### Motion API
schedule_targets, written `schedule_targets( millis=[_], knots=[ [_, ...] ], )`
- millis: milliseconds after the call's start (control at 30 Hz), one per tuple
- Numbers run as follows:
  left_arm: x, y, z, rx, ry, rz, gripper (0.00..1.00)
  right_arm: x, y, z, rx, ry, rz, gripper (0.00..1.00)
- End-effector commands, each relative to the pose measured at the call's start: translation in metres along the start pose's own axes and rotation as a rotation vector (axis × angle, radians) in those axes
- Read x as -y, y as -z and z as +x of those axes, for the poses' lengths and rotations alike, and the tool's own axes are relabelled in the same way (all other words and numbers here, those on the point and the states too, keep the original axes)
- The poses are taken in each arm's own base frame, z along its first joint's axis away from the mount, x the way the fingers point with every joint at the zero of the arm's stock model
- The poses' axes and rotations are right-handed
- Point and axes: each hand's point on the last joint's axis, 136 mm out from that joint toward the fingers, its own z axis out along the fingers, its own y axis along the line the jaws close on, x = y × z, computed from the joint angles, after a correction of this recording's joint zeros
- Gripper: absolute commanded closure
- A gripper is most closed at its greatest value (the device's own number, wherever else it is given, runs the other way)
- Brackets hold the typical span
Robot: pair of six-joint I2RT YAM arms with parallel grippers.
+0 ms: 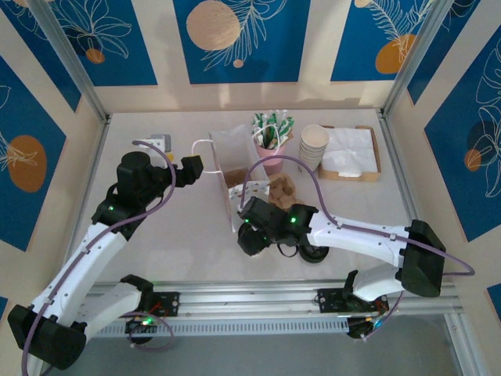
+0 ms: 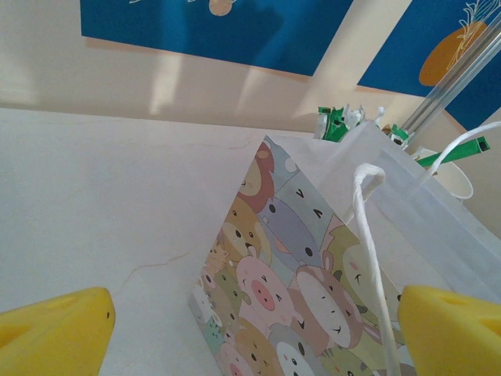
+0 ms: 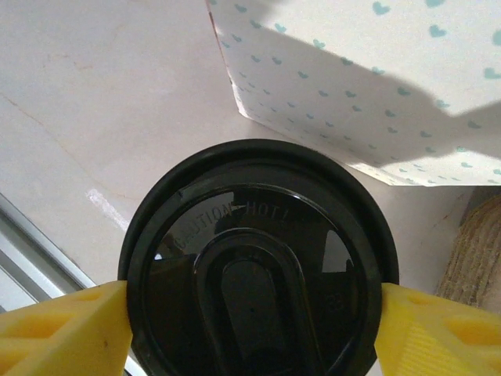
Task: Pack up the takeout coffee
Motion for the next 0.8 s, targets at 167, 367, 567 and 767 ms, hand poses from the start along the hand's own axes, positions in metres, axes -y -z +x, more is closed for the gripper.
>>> schedule_targets(
  millis=[167,367,567,767],
  knots=[
    [-0.001,0.001,-0.006,0.016,-0.013,-0.002,0.07,-0.002,-0.005,0.001,-0.021,0.011,0.026,0.27],
    [-0.001,0.001,-0.006,0.015,-0.015,-0.005,0.07,-0.003,0.004,0.0,-0.013,0.022,0.047,0.34],
    [-0.002,0.001,-0.007,0.017,-0.017,-0.009,0.07,-0.003,0.019,0.002,-0.014,0.035,0.056,0.36],
    [-0.003,0.003,-0.008,0.023,-0.019,-0.013,0.07,-0.013,0.05,-0.001,0.033,0.027,-0.021,0.37]
  ],
)
